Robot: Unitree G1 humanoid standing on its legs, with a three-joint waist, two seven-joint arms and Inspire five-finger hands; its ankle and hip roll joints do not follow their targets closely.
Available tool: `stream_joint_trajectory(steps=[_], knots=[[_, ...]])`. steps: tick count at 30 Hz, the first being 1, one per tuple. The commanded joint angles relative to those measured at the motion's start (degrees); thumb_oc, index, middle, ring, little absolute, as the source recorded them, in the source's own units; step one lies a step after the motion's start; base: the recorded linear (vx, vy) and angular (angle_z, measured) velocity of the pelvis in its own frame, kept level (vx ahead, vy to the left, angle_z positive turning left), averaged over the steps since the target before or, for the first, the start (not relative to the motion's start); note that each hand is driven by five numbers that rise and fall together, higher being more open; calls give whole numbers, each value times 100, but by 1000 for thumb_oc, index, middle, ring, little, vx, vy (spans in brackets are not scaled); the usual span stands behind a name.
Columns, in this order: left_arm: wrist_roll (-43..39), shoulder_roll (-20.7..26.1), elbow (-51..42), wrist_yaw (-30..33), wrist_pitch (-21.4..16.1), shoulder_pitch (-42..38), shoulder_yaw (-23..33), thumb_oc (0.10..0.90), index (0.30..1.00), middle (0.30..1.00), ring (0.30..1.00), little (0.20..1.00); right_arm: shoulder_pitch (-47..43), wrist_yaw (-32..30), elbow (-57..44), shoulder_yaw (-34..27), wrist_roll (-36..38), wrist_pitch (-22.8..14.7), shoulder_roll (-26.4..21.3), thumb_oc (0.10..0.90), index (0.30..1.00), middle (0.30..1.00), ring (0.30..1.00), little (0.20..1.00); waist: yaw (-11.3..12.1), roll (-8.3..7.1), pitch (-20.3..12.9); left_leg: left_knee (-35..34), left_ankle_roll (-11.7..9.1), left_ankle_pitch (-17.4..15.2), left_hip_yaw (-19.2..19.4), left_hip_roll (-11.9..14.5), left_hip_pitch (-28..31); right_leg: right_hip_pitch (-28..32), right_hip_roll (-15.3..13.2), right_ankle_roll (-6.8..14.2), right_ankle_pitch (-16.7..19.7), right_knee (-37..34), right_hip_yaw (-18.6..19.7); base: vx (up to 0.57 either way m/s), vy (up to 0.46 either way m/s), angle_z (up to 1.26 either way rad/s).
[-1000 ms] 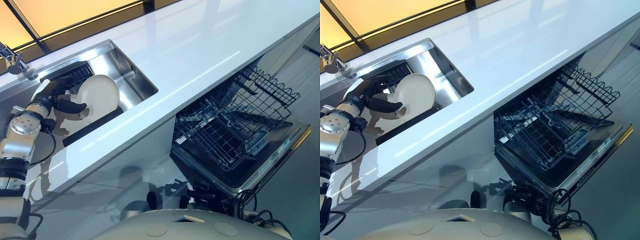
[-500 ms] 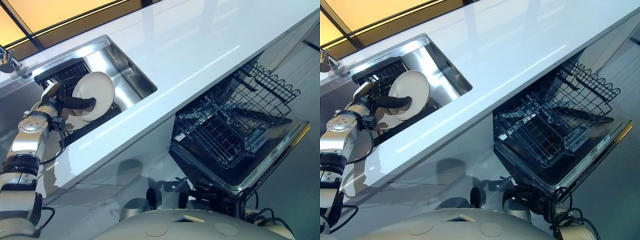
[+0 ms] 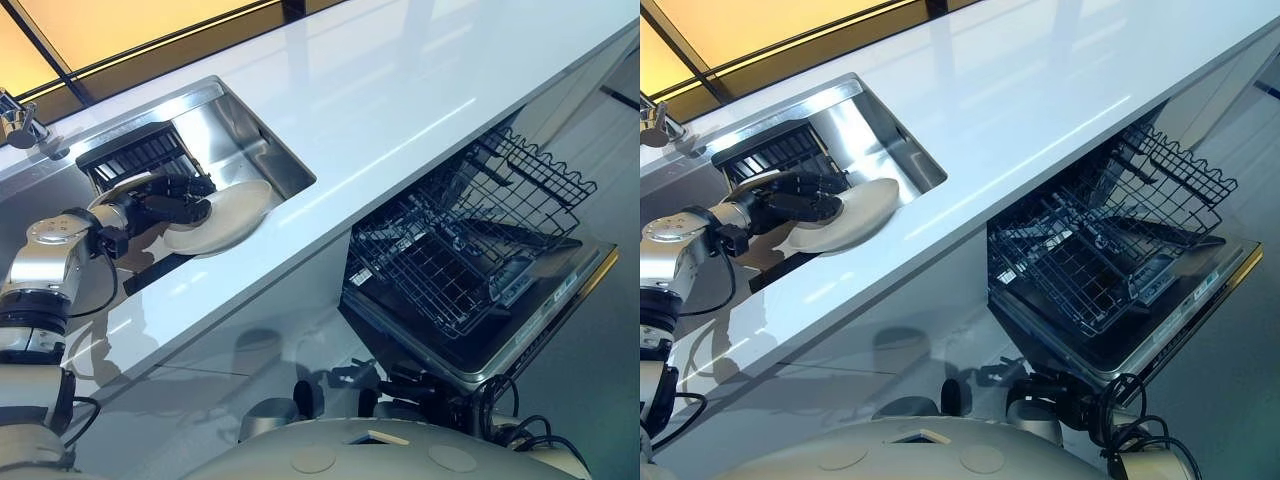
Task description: Pick up plates and place into dishwasher.
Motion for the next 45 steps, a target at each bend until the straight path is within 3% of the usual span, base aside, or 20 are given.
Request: stream_joint_trajectory(steps=[1, 5, 14, 23, 25, 29, 31, 33, 34, 37, 40, 42, 43, 45], knots=[[-618, 346, -125, 488, -603, -858, 435, 100, 300, 300, 300, 200, 209, 312, 266, 122, -143, 118, -326, 800, 900, 900, 900, 900, -98, 334, -564, 556, 207, -817, -214, -437, -259, -720, 48, 515, -321, 688, -17, -92, -49, 0], [-696, 341, -140, 776, -890, -819, 631, 100, 300, 300, 300, 200, 163, 340, 284, 135, -62, 73, -322, 800, 900, 900, 900, 900, -72, 334, -618, 476, 165, -784, -249, -420, -226, -627, 89, 458, -360, 602, -28, -91, -60, 3], [-735, 361, -302, 827, -1108, -629, 876, 100, 300, 300, 300, 200, 141, 404, 277, 111, 133, -28, -374, 800, 900, 900, 900, 900, -53, 341, -706, 124, 36, -613, -315, -331, -103, -440, 207, 366, -422, 429, -88, -84, -70, 5], [-868, 312, -324, 1652, -1430, -711, 1110, 100, 300, 300, 300, 200, 113, 404, 277, 92, 339, -153, -370, 800, 900, 900, 900, 900, -86, 352, -766, 8, -87, -519, -315, -263, -159, -367, 302, 293, -433, 280, -123, -71, -63, 2], [-1008, 288, -334, 1961, -1562, -717, 1205, 100, 300, 300, 300, 200, 110, 401, 255, 110, 380, -271, -372, 800, 900, 900, 900, 900, -87, 356, -767, 8, -94, -521, -288, -246, -152, -340, 314, 264, -454, 266, -139, -68, -63, 0], [-1162, 199, -461, 2273, -1759, -646, 1481, 100, 300, 300, 300, 200, 121, 523, -219, 241, -101, -866, -393, 800, 900, 900, 900, 900, -99, 346, -766, 8, -94, -531, -258, -219, -147, -300, 325, 222, -498, 270, -170, -53, -56, 1], [-1133, 137, -641, 2368, -1820, -549, 1562, 100, 300, 300, 300, 200, 155, 829, -1171, 560, -62, -930, -457, 800, 900, 900, 900, 900, -105, 321, -765, 8, -96, -532, -244, -202, -158, -298, 314, 201, -528, 288, -224, -66, -70, 1], [-1095, 130, -562, 2296, -1935, -509, 1605, 100, 300, 300, 300, 200, 206, 1301, -1385, 572, 144, -1035, -520, 800, 900, 900, 900, 900, -118, 318, -779, 8, -98, -518, -225, -189, -176, -309, 314, 203, -529, 309, -238, -57, -54, 2], [-913, 136, -556, 2321, -2099, -448, 1617, 100, 300, 300, 300, 200, 258, 1760, -1674, 496, 547, -1289, -511, 800, 900, 900, 900, 900, -149, 327, -789, 8, -86, -523, -187, -180, -198, -334, 318, 219, -534, 323, -246, -75, -51, 3], [-864, 393, -599, 2506, -2286, -392, 1654, 100, 300, 300, 300, 200, 582, 2214, -3541, 502, 1795, -752, -440, 800, 900, 900, 900, 900, -279, 339, -757, 8, -72, -539, -84, -158, -219, -339, 304, 249, -536, 292, -262, -91, -47, 1], [-808, 605, -439, 2676, -2739, -315, 1617, 100, 300, 300, 300, 200, 830, 2609, -4824, 578, 3801, -115, -220, 800, 900, 900, 900, 900, -410, 353, -752, 8, -75, -534, 7, -131, -233, -374, 304, 281, -532, 298, -220, -70, -34, -2], [-695, 599, -347, 2823, -3062, -328, 1504, 100, 300, 300, 300, 200, 800, 2297, -5403, 597, 5048, 133, -6, 800, 900, 900, 900, 900, -459, 376, -763, 8, -73, -531, 66, -107, -230, -379, 303, 292, -519, 289, -202, -23, -11, -2], [-683, 596, -349, 2836, -3065, -333, 1496, 100, 300, 300, 300, 200, 811, 2262, -5434, 600, 5070, 140, -8, 800, 900, 900, 900, 900, -455, 374, -762, 8, -73, -531, 67, -106, -228, -378, 303, 292, -518, 288, -200, 0, 0, 0], [-526, 520, -457, 2985, -3251, -336, 1418, 100, 300, 300, 300, 200, 714, 1617, -5979, 503, 5729, 209, 283, 800, 900, 900, 900, 900, -503, 404, -770, 8, -65, -530, 116, -81, -232, -390, 302, 287, -505, 280, -168, 0, 0, 0]])
